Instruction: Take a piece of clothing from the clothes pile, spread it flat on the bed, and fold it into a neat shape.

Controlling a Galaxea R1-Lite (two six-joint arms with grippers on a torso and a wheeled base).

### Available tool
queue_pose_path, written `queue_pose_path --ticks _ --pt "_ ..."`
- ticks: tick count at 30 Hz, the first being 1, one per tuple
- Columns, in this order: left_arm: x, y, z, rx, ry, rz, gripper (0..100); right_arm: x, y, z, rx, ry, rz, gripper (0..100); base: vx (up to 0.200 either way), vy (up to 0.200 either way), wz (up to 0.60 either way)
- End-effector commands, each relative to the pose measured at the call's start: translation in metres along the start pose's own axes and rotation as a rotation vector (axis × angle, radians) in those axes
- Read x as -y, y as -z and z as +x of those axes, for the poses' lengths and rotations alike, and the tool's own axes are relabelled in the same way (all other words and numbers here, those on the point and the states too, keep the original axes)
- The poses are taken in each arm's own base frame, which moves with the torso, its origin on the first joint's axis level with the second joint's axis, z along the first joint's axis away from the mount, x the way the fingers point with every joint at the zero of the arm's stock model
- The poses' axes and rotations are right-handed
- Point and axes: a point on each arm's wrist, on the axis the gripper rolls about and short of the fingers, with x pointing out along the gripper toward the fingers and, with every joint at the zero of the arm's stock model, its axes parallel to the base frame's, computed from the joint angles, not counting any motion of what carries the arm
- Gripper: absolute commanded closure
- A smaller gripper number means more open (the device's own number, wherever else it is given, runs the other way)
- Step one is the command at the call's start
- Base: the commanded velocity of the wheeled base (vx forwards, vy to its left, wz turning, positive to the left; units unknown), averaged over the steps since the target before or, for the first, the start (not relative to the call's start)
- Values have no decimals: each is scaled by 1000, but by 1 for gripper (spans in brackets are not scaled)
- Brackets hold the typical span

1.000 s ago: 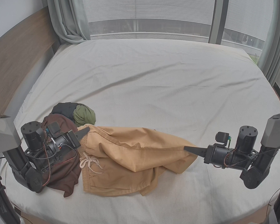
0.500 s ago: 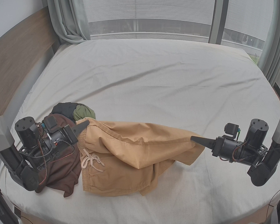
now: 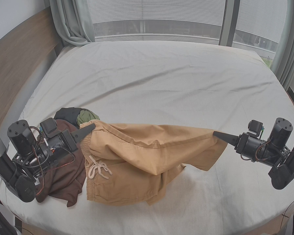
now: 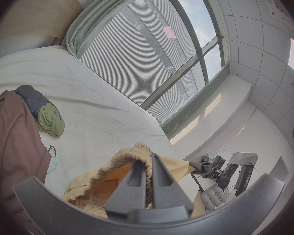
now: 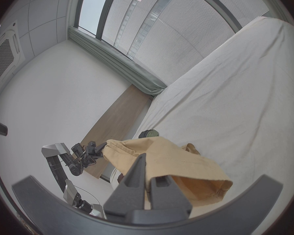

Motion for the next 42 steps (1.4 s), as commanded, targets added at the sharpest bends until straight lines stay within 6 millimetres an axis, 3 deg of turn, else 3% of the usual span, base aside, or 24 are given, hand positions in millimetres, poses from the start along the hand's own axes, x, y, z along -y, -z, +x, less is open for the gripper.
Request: queue_pose_path --ticks 1,23,42 --pt "2 -2 -2 5 8 14 100 -5 -11 -8 34 -10 -25 100 0 0 0" --pt "-6 2 -4 -10 -22 110 100 3 -37 -28 131 35 -32 100 0 0 0" --pt "5 -2 -13 -14 26 124 100 24 -47 -35 172 92 -22 100 0 0 0"
